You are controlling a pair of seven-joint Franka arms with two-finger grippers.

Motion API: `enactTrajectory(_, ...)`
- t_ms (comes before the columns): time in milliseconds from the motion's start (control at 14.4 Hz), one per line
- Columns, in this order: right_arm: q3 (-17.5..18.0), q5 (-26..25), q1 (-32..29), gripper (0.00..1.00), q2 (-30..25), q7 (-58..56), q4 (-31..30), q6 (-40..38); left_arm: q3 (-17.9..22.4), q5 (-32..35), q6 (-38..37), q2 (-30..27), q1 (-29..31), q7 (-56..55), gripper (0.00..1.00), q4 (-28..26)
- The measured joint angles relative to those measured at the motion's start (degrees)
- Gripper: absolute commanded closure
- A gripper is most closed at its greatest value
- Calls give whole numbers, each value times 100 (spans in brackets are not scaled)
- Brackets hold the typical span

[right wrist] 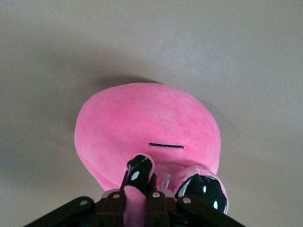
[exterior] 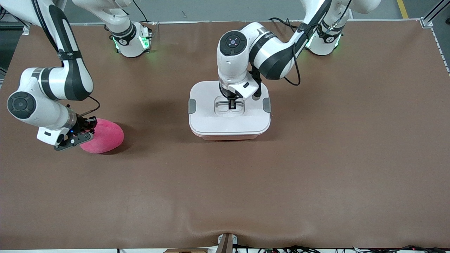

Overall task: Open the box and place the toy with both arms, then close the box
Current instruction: 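Lift the lid with the left gripper while the right gripper lifts the toy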

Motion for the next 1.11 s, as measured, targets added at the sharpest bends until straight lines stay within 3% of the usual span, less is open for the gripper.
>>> enactTrajectory(834,69,3,382,100,-52,0,1023,-1046,47,21,-302,-308,1056,925,100,-85)
enactTrajectory(1112,120,3,1122,100,-57,-6,1458,-1480,50,22,-314,-448,1435,1414,100,-249)
